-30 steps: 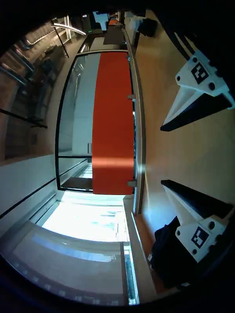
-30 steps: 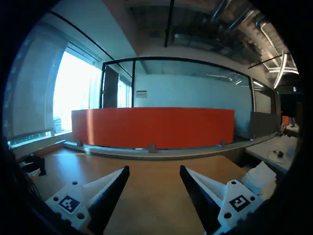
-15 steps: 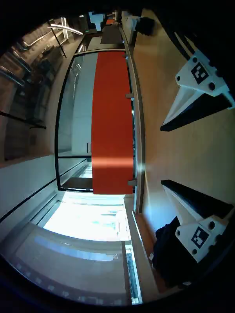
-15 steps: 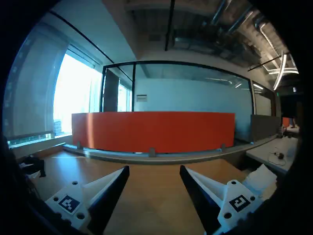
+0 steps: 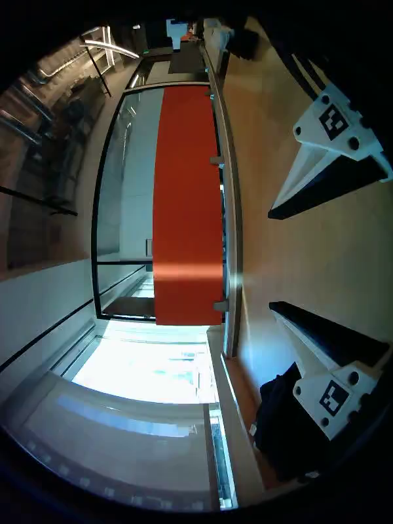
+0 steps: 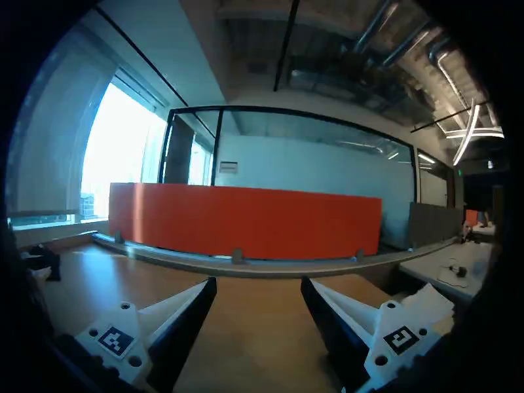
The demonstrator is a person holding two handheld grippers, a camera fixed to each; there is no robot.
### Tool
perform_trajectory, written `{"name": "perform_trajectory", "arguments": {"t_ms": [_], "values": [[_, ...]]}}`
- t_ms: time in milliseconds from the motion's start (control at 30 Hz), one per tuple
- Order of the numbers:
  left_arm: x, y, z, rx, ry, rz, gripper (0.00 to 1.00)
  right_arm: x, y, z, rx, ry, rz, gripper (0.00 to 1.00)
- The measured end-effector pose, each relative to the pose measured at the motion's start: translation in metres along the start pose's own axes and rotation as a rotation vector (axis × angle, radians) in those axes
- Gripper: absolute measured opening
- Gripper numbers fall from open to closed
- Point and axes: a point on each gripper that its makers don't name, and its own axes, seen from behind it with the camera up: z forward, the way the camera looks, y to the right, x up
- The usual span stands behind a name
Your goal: Fold towel
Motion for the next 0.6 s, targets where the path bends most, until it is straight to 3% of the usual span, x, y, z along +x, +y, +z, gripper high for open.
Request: {"name": "perform_trajectory", "arguments": {"t_ms": [367,600], "values": [[-0.002,0.001,0.0,0.0,0.001,0.0,0.93,-0.051,0.023,0.0,-0.015,-0.028,0.076,1.0],[-0.003,0.001,0.001,0.0,0.001,0.0,0.93,-0.074,0.02,0.0,0.007,-0.037,0.1,1.0]]}}
